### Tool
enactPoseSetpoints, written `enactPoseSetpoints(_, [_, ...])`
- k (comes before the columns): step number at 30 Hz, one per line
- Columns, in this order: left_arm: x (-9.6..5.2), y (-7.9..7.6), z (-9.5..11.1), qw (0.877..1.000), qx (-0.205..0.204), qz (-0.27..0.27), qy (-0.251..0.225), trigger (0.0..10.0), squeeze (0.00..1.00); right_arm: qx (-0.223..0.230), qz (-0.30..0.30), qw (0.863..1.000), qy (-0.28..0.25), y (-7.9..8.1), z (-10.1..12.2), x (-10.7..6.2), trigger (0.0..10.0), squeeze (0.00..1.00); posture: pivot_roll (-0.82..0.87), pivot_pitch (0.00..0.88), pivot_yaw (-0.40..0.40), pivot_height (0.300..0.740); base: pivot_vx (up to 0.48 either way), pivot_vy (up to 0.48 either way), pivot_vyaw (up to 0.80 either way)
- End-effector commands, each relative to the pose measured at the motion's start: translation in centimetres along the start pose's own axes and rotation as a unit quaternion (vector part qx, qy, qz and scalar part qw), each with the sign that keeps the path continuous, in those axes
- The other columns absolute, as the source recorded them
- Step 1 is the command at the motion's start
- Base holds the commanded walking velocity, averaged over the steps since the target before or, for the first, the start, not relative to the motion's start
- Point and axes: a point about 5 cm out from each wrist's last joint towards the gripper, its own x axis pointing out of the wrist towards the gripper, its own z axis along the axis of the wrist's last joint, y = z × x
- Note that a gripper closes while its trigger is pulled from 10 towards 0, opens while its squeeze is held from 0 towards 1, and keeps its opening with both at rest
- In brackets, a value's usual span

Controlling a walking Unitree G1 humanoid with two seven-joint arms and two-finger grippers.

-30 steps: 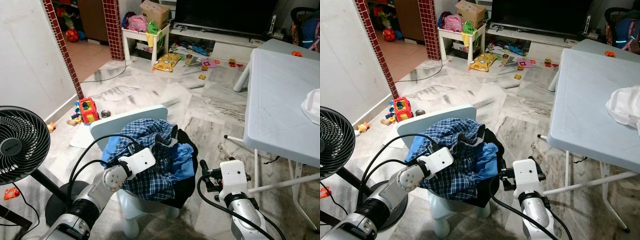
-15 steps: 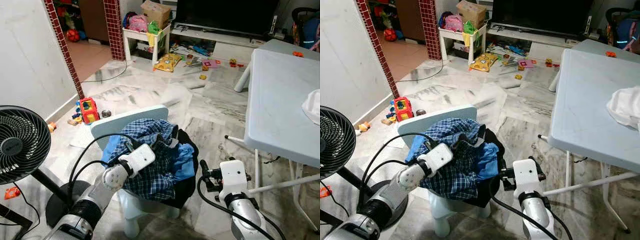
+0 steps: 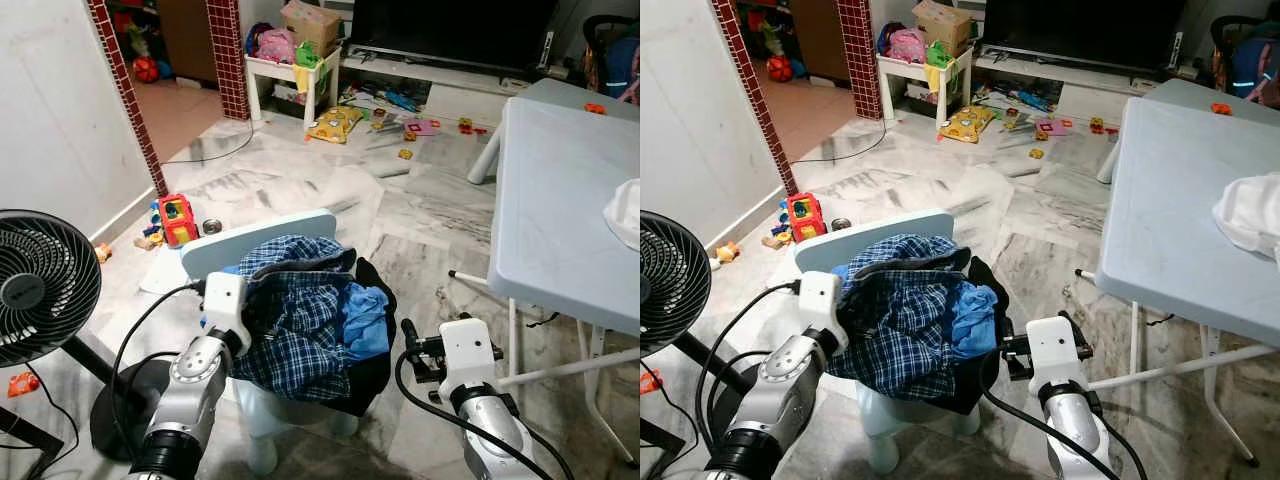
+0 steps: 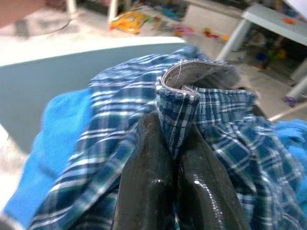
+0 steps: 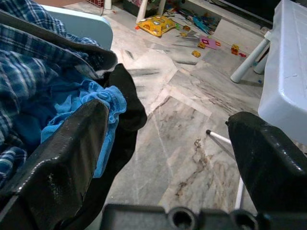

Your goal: Hang hanger

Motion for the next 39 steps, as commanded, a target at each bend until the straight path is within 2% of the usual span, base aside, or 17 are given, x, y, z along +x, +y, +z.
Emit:
enactPoseSetpoints(1, [0.0,0.7,0.1,0.999,-0.027,0.033,0.014,0.0,0.00,-0.007,0.005,1.000,-0.006,-0.1,0.2,0.1,10.0,0.00,0.04,0.000,-0.060,0.740,0.000,0.000,0.00])
enactPoseSetpoints(2, [-0.2,1.2,-0.4,0.997,-0.045,0.053,0.036,0.0,0.00,-0.009,0.005,1.000,-0.005,-0.1,0.2,0.1,10.0,0.00,0.04,0.000,-0.061,0.740,0.000,0.000,0.00])
enactPoseSetpoints(4, [-0.3,1.3,-0.7,0.996,-0.054,0.059,0.046,0.0,0.00,-0.010,0.005,1.000,-0.005,-0.2,0.1,0.0,10.0,0.00,0.04,0.000,-0.062,0.740,0.000,0.000,0.00])
enactPoseSetpoints(5, [-0.4,1.4,-1.0,0.994,-0.064,0.062,0.061,0.9,0.00,-0.010,0.004,1.000,-0.005,-0.2,0.1,0.0,10.0,0.00,0.04,0.000,-0.062,0.740,0.000,0.000,0.00])
enactPoseSetpoints(6, [-0.4,1.4,-1.1,0.994,-0.066,0.061,0.066,0.9,0.00,-0.011,0.004,1.000,-0.005,-0.2,0.1,0.0,10.0,0.00,0.04,0.000,-0.062,0.740,0.000,0.000,0.00])
enactPoseSetpoints(7, [-0.4,1.3,-1.2,0.994,-0.062,0.056,0.067,4.1,0.00,-0.011,0.004,1.000,-0.004,-0.2,0.1,-0.1,10.0,0.00,0.04,0.000,-0.062,0.740,0.000,0.000,0.00])
enactPoseSetpoints(8, [-0.4,1.2,-1.1,0.995,-0.059,0.052,0.068,9.6,0.00,-0.011,0.004,1.000,-0.004,-0.2,0.1,-0.1,10.0,0.00,0.04,0.000,-0.062,0.740,0.000,0.000,0.00])
enactPoseSetpoints(9, [-0.3,1.1,-1.0,0.996,-0.044,0.042,0.063,9.6,0.00,-0.012,0.004,1.000,-0.004,-0.2,0.1,-0.1,10.0,0.00,0.03,0.000,-0.063,0.740,0.000,0.000,0.00])
enactPoseSetpoints(10, [-0.3,0.8,-0.7,0.998,-0.017,0.028,0.055,10.0,0.00,-0.012,0.004,1.000,-0.003,-0.1,0.1,-0.1,10.0,0.00,0.03,0.000,-0.063,0.740,0.000,0.000,0.00])
enactPoseSetpoints(11, [-0.3,0.8,-0.7,0.998,-0.017,0.028,0.055,10.0,0.00,-0.012,0.004,1.000,-0.003,-0.1,0.1,-0.1,10.0,0.00,0.03,0.000,-0.063,0.740,0.000,0.000,0.00])
enactPoseSetpoints(12, [-0.4,0.6,-0.5,0.998,0.017,0.019,0.051,10.0,0.60,-0.013,0.004,1.000,-0.003,-0.1,0.0,-0.2,10.0,0.00,0.03,0.000,-0.064,0.740,0.000,0.000,0.00])
enactPoseSetpoints(13, [-0.4,0.5,-0.5,0.998,0.029,0.016,0.049,10.0,1.00,-0.013,0.005,1.000,-0.003,-0.1,0.1,-0.1,10.0,0.00,0.03,0.000,-0.065,0.740,0.000,0.000,0.00])
enactPoseSetpoints(21, [-0.9,-0.1,-0.3,0.994,0.103,-0.011,0.040,10.0,1.00,-0.016,0.006,1.000,-0.005,-0.1,0.1,0.0,10.0,0.00,0.04,0.000,-0.067,0.740,0.000,0.000,0.00])
enactPoseSetpoints(29, [-1.1,0.3,-0.3,0.988,0.150,-0.009,0.045,10.0,1.00,-0.015,0.006,1.000,-0.005,0.0,0.2,0.0,10.0,0.00,0.04,0.000,-0.062,0.740,0.000,0.000,0.00])
enactPoseSetpoints(39, [-1.2,-0.2,0.2,0.968,0.247,-0.035,0.027,10.0,1.00,-0.014,0.004,1.000,-0.005,0.0,0.1,0.1,10.0,0.00,0.04,0.000,-0.060,0.740,0.000,0.000,0.00])
